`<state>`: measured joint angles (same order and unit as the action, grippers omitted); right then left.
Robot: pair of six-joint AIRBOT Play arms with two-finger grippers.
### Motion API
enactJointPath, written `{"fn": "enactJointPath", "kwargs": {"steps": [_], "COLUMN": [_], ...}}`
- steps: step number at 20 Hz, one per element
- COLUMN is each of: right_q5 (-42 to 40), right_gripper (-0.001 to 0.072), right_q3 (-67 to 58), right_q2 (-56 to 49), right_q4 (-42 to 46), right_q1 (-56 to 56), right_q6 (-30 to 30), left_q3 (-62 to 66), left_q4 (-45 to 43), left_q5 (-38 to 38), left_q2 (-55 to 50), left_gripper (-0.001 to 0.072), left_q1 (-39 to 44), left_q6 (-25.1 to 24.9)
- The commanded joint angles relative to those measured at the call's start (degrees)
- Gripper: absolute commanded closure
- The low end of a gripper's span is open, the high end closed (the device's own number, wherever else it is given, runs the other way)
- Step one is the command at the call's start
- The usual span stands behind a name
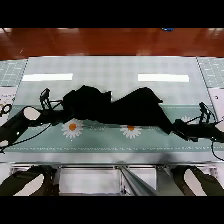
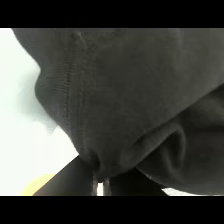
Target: Fold the shirts.
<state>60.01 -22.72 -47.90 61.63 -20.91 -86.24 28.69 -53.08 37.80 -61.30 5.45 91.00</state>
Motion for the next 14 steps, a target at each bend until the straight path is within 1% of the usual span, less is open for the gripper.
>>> {"fn": "enactJointPath", "kwargs": {"steps": [1, 5, 6, 7, 8, 9, 10, 12, 14], "right_q5": [-4.48, -11.15, -11.30, -10.38, -8.28, -6.32, -3.91, -0.15, 2.23], "right_gripper": [0.0307, 0.0308, 0.0380, 0.0553, 0.0688, 0.0688, 0.0688, 0.0689, 0.0689], "right_q3": [0.07, -1.18, -2.05, -3.13, -4.68, -6.67, -9.88, -18.03, -29.09], "right_q2": [-4.81, -14.38, -16.72, -18.56, -19.80, -19.96, -19.47, -16.96, -13.70], "right_q4": [-2.29, -14.16, -18.25, -21.99, -25.44, -27.04, -26.40, -24.92, -23.71], "right_q1": [0.02, 0.02, 0.07, 0.07, 0.07, 0.02, 0.02, 0.02, 0.02], "right_q6": [0.55, 9.25, 12.33, 15.67, 20.26, 22.27, 22.21, 20.39, 17.62], "left_q3": [0.42, 0.42, 0.46, 0.72, 1.51, 2.86, 4.81, 10.38, 17.77], "left_q4": [0.22, 0.22, 0.22, 0.20, 0.17, 0.20, 0.17, 0.17, 0.17], "left_q5": [0.50, 1.88, 1.81, 1.73, 1.79, 1.99, 2.21, 2.32, 2.36], "left_q2": [0.04, 0.07, 0.07, 0.07, 0.15, 0.55, 1.27, 3.78, 6.51], "left_gripper": [0.0689, 0.0689, 0.0689, 0.0689, 0.0689, 0.0689, 0.0689, 0.0689, 0.0689], "left_q1": [0.04, 0.04, 0.04, -0.02, -0.26, -0.79, -1.27, -3.04, -5.66], "left_q6": [-0.57, -0.57, -0.57, -0.59, -0.59, -1.22, -2.01, -2.10, -2.08]}}
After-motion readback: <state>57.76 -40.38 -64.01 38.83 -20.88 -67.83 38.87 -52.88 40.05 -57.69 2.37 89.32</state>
